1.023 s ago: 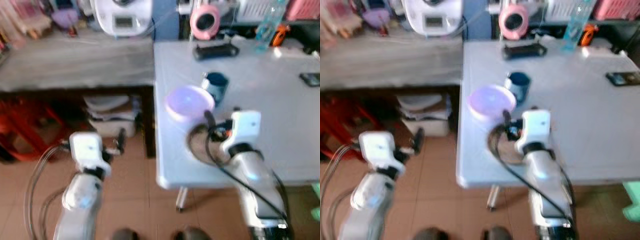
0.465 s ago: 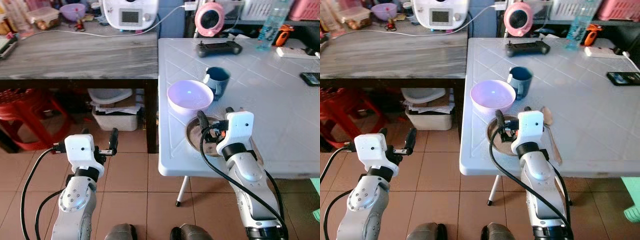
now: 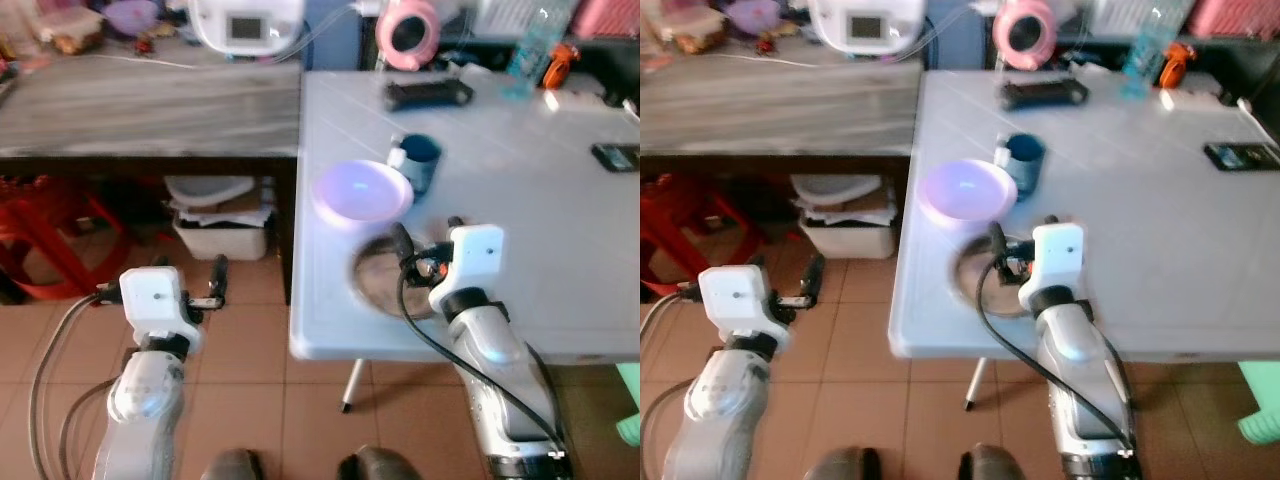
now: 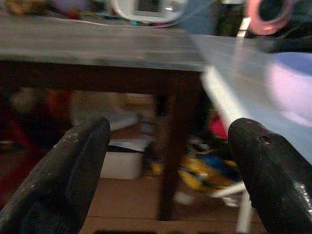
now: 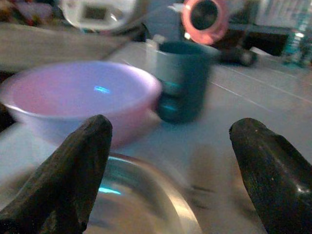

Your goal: Setting the table

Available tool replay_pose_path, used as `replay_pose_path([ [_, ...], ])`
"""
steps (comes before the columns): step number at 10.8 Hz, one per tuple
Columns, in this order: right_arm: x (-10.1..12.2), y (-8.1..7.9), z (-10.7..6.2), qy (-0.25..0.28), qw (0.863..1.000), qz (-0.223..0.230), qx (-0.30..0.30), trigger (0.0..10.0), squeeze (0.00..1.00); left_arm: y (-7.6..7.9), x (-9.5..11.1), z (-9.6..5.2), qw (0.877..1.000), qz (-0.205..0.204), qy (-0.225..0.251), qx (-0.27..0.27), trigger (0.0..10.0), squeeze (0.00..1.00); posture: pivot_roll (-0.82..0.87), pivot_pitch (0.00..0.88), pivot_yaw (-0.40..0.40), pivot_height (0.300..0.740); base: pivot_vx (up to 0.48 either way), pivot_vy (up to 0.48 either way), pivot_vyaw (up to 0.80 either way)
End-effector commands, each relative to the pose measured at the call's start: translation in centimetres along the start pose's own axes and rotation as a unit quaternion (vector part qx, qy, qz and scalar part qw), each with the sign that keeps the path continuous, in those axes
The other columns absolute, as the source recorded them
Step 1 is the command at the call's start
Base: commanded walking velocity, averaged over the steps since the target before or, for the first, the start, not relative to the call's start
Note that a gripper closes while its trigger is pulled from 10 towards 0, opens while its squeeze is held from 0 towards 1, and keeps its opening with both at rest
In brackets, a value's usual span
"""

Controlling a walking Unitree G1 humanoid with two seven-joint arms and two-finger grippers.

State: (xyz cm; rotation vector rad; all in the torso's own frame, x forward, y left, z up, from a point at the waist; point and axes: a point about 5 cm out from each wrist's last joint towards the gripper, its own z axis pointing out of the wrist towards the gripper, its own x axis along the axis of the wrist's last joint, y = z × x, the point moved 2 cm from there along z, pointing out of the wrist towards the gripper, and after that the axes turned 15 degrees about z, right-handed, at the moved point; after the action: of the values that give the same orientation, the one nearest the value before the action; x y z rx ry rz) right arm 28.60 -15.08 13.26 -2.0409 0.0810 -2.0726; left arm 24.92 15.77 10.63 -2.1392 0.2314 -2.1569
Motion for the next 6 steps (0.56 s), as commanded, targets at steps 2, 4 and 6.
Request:
replay_pose_path([
  [2,0.56,-0.49,0.02,0.009,1.0,0.002,0.007,10.0,0.0,-1.13,-0.08,-0.03,1.0,0.005,-0.002,0.019,10.0,0.0,-0.02,0.1,-0.003,0.74,0.0,0.0,0.0],
  [4,0.54,-0.58,0.01,0.007,1.0,0.002,0.009,10.0,0.0,-1.54,-0.08,0.0,1.0,0.005,-0.002,0.024,10.0,0.0,-0.02,0.105,-0.002,0.74,0.0,0.0,0.0],
  [6,-0.29,0.16,-0.35,-0.014,1.0,0.005,-0.014,10.0,0.0,-1.56,-0.01,0.03,1.0,0.008,-0.001,0.017,10.0,0.0,-0.02,0.117,0.0,0.74,0.0,0.0,0.0],
])
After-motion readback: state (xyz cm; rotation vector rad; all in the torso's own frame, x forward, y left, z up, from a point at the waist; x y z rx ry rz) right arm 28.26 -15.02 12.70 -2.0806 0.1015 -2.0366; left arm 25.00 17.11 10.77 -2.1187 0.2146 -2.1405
